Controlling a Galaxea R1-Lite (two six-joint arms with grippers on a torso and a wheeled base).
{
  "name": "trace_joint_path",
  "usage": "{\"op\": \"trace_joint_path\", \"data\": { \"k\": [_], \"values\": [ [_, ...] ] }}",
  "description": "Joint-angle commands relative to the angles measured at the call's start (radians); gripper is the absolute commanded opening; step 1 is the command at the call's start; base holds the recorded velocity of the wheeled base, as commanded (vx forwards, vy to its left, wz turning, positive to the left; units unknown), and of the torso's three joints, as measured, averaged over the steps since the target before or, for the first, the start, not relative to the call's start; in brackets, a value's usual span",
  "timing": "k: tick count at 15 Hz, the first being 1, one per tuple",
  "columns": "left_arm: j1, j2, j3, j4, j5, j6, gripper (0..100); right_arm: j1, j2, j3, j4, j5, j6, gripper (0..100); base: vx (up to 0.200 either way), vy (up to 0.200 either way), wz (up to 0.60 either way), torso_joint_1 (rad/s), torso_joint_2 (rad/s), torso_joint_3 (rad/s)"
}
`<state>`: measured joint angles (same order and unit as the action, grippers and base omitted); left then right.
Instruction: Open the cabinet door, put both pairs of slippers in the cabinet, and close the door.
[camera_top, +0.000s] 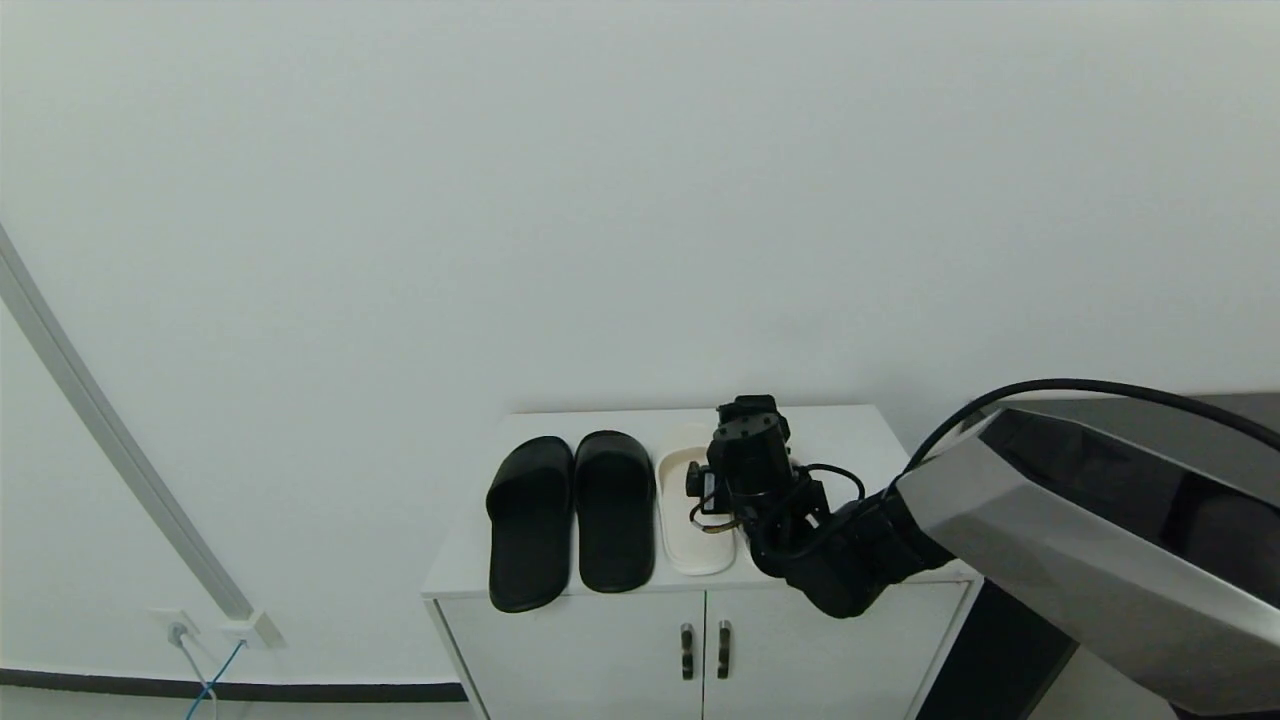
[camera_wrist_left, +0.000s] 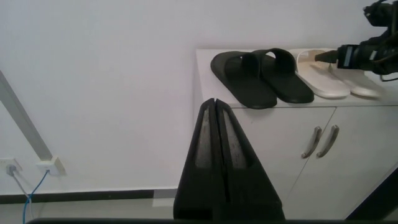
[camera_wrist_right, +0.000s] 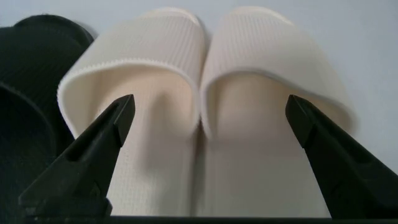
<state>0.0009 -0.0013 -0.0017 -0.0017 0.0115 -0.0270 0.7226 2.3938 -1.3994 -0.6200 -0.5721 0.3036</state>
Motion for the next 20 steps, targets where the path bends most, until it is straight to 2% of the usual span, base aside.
{"op": "trace_joint_path", "data": {
  "k": [1, 8, 9, 16, 17, 20],
  "values": [
    [0.001, 0.001, 0.0, -0.001, 0.001, -0.001, 0, -0.008, 0.044, -0.055, 0.005, 0.0, 0.0, 100, 0.0, 0.0, 0.0, 0.0, 0.0, 0.0],
    [0.001, 0.001, 0.0, -0.001, 0.002, -0.002, 0, -0.035, 0.122, -0.15, 0.003, 0.001, -0.026, 100, 0.0, 0.0, 0.0, 0.0, 0.0, 0.0],
    [0.001, 0.001, 0.0, 0.0, 0.002, -0.002, 0, -0.035, 0.133, -0.161, 0.003, 0.001, -0.028, 0, 0.0, 0.0, 0.0, 0.0, 0.0, 0.0],
    [0.001, 0.001, 0.0, -0.001, 0.002, -0.002, 0, -0.038, 0.125, -0.151, -0.001, -0.005, -0.028, 0, 0.0, 0.0, 0.0, 0.0, 0.0, 0.0],
    [0.001, 0.001, 0.0, -0.001, 0.002, -0.002, 0, -0.04, 0.096, -0.127, -0.001, -0.005, -0.026, 0, 0.0, 0.0, 0.0, 0.0, 0.0, 0.0],
    [0.001, 0.001, 0.002, 0.0, 0.002, -0.002, 0, -0.046, -0.114, 0.06, -0.021, 0.043, -0.034, 0, 0.0, 0.0, 0.0, 0.0, 0.0, 0.0]
  ]
}}
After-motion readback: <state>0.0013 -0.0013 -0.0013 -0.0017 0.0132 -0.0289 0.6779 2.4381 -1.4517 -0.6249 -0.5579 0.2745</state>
